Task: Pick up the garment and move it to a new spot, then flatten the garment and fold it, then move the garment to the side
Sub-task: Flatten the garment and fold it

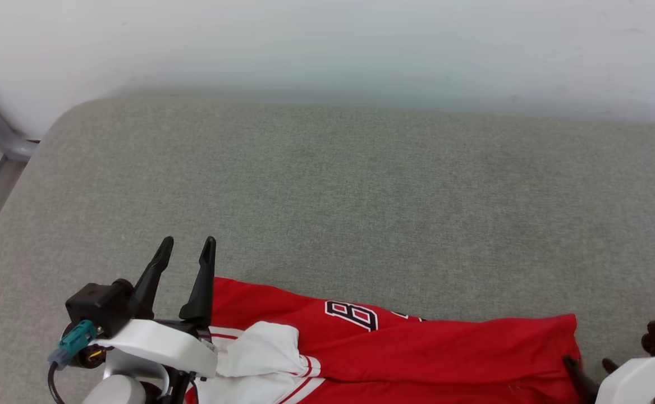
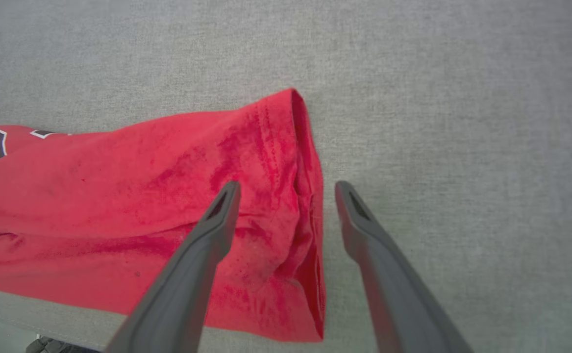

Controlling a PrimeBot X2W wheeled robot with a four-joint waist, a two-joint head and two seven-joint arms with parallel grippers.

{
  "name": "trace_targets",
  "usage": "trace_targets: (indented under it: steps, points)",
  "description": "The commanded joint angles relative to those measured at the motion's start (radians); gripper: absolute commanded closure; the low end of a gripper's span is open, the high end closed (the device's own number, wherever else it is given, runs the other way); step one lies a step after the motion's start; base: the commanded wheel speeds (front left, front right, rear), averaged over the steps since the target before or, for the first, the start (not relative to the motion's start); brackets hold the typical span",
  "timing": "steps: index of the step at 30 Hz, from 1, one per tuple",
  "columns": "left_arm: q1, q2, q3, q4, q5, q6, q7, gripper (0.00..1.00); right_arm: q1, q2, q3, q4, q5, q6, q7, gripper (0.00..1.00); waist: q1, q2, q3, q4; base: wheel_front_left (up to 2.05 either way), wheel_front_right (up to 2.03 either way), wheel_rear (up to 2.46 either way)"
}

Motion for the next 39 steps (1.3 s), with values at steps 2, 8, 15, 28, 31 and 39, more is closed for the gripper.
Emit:
trace_targets:
  steps: [2,8,15,28,31,39]
  points:
    - [0.009,-0.023,0.011,-0.013,0.051,-0.008,-0.007,0.0,0.017,0.008,0.0,0.034,0.024,-0.001,0.013,0.0,0.0,-0.0001,0.014,0.018,0.0,0.0,0.0]
    - [0.025,-0.054,0.028,-0.029,0.124,-0.021,-0.007,0.0,0.019,0.016,0.016,0.139,0.05,-0.001,-0.003,0.0,0.0,-0.0001,0.032,0.028,0.0,0.0,0.0]
    - [0.038,-0.066,0.041,-0.025,0.169,-0.039,-0.007,0.0,-0.009,0.027,0.075,0.288,0.093,0.0,0.02,0.0,0.0,-0.0001,0.046,0.026,0.0,0.0,0.0]
    - [0.063,-0.059,0.063,-0.009,0.205,-0.039,-0.007,0.0,-0.086,-0.018,0.1,0.268,0.142,0.0,0.007,1.0,0.0,-0.0001,-0.002,0.006,0.0,0.0,0.0]
    - [0.076,-0.047,0.074,-0.009,0.21,-0.028,-0.007,0.0,-0.101,-0.047,0.081,0.241,0.142,-0.001,0.012,1.0,0.0,-0.0001,-0.016,-0.01,0.0,0.0,0.0]
    - [0.089,-0.034,0.08,-0.022,0.219,-0.009,-0.006,0.0,-0.096,-0.076,-0.076,0.184,0.112,-0.001,0.053,1.0,0.0,-0.0001,-0.028,-0.039,0.0,0.0,0.0]
